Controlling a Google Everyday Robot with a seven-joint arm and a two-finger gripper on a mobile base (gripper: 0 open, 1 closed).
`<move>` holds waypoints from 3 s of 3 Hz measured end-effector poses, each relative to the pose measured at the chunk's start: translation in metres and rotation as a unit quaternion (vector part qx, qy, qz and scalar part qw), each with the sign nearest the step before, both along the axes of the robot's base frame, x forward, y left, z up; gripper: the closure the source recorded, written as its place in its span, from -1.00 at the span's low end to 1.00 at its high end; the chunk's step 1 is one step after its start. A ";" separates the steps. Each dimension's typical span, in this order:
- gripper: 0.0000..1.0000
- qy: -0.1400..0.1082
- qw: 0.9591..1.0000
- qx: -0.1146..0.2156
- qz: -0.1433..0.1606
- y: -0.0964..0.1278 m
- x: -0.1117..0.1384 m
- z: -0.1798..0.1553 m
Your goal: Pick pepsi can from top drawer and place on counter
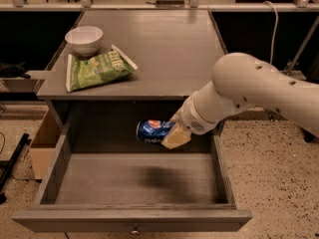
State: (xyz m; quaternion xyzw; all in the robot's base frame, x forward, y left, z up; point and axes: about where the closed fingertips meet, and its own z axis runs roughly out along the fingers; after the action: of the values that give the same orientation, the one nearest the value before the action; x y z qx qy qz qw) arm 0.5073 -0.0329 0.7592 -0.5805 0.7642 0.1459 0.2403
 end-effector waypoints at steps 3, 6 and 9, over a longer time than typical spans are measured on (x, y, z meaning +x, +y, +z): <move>1.00 -0.062 0.995 0.071 -0.038 -0.036 0.001 0.093; 1.00 -0.155 0.969 0.114 -0.155 -0.086 0.008 0.145; 1.00 -0.225 0.932 0.157 -0.239 -0.114 0.005 0.184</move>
Offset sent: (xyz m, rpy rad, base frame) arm -0.0031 -0.0618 0.0956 0.1651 -0.1397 -0.1080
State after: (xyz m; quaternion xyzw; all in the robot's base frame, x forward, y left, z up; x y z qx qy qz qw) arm 0.5122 -0.1472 0.9429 -0.3536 0.7737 0.0680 0.5213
